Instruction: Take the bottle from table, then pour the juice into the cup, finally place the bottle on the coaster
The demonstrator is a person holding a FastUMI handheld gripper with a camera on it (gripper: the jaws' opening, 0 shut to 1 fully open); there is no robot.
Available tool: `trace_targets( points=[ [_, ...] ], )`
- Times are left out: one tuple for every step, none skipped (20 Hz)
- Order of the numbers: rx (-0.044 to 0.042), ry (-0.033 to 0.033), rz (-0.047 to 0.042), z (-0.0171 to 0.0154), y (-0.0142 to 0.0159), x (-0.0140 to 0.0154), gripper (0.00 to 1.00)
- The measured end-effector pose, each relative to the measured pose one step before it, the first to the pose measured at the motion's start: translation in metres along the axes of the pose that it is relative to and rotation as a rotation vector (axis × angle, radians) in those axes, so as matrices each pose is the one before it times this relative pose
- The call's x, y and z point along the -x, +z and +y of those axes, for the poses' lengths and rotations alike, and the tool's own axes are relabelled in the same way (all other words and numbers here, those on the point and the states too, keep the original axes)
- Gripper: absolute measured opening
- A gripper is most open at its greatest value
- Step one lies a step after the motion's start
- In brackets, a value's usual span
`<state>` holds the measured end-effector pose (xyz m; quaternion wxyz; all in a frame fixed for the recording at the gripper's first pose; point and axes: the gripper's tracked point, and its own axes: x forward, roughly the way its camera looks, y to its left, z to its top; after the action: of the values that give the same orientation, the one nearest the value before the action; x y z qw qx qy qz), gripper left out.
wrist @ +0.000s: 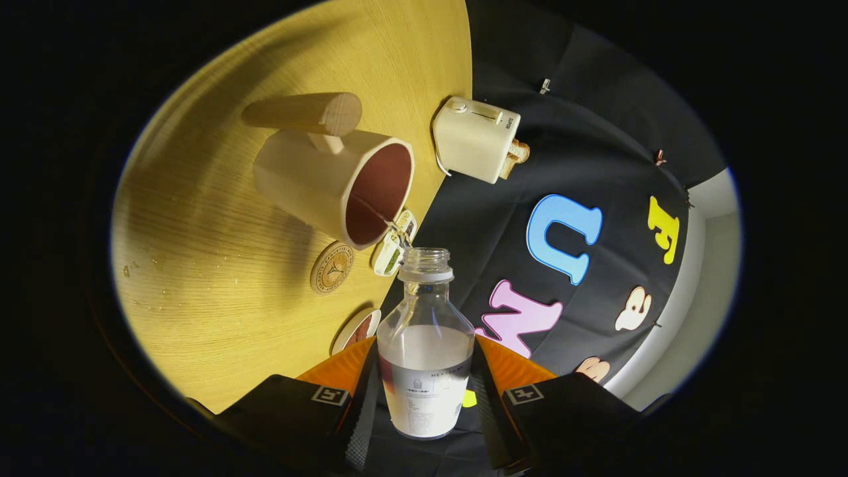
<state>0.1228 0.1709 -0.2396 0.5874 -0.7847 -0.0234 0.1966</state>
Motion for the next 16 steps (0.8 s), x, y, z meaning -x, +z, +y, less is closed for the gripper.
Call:
trace_targets(
  points=[
    [0.00537, -0.00032, 0.00043, -0.00036, 0.00035, -0.00078, 0.7],
    [0.00566, -0.00078, -0.00116, -0.00002, -0.00182, -0.00021, 0.7],
    [0.00858, -0.00201, -0.00199, -0.00088, -0.00021, -0.00086, 0.7],
    [0.01028, -0.00361, -0.00354, -0.00049, 0.00056, -0.00182, 0.7],
    [0.01176, -0.0053, -0.00569, -0.00086, -0.00014, -0.00049, 0.7],
    [0.01342, -0.00492, -0.00689, -0.00158, 0.00116, -0.00099, 0.7],
    [0.01316, -0.00604, -0.00742, -0.00216, 0.00063, -0.0003, 0.7],
    [0.01078, -0.00318, -0.00649, -0.00013, 0.00198, 0.00024, 0.7],
    [0.00824, -0.00114, -0.00625, -0.0005, 0.00082, -0.00109, 0.7],
    [0.00765, -0.00123, -0.00456, 0.00106, -0.00039, -0.00066, 0.7],
    [0.00842, -0.0007, -0.00305, 0.00084, -0.00028, 0.00005, 0.7],
    [0.00894, -0.00011, -0.00398, 0.00026, 0.00055, -0.0006, 0.7],
    [0.01096, -0.00208, -0.00369, -0.00082, 0.00071, 0.00075, 0.7],
    [0.00635, -0.00289, -0.00576, -0.00404, -0.00057, -0.0017, 0.7],
    [0.0128, -0.00462, -0.00519, -0.00235, -0.00041, -0.00075, 0.7],
    [0.01505, -0.00316, -0.00575, -0.0014, -0.00015, 0.00114, 0.7]
  ],
)
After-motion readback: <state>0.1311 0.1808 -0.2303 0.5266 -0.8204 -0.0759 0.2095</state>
